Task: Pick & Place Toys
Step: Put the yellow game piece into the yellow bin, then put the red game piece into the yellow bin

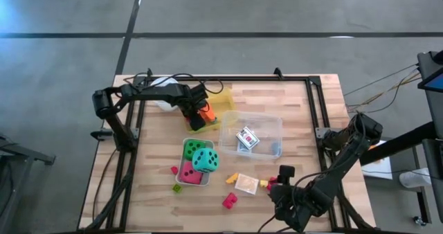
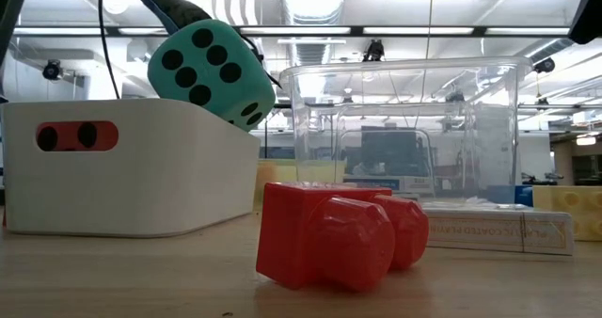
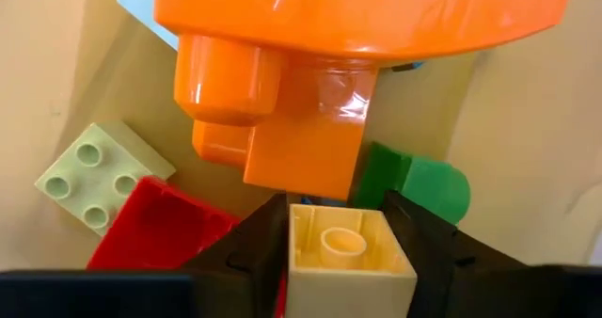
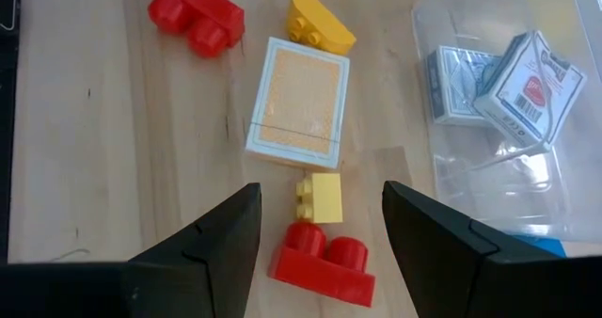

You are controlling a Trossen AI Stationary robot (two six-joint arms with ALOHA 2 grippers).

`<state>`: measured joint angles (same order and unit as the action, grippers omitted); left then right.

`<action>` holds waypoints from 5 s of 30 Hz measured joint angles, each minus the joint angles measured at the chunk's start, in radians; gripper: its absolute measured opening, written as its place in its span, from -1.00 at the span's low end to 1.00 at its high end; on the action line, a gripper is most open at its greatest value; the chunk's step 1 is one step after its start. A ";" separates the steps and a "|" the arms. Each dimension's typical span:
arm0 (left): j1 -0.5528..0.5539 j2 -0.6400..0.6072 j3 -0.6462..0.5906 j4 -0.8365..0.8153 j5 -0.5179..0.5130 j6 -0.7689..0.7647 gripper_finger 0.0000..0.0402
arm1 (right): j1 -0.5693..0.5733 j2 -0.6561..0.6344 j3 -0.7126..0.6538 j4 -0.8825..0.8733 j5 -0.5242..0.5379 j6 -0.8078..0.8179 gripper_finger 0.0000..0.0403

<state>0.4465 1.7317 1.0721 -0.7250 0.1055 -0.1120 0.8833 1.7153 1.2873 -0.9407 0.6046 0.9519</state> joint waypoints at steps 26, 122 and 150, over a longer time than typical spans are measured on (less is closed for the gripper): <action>0.000 -0.127 0.000 -0.032 -0.011 -0.046 0.28 | 0.000 -0.002 0.001 0.005 -0.003 0.047 0.08; -0.471 -0.506 0.001 -0.196 -0.217 -0.439 0.28 | 0.052 0.022 -0.389 0.304 0.103 1.319 0.08; -0.471 -0.507 0.001 -0.213 -0.210 -0.439 0.28 | 0.029 0.019 -0.456 0.469 0.144 1.206 -0.91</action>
<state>-0.0246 1.2251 1.0733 -0.9380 -0.1047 -0.5510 0.9127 1.7340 0.8310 -0.4720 0.7483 2.1581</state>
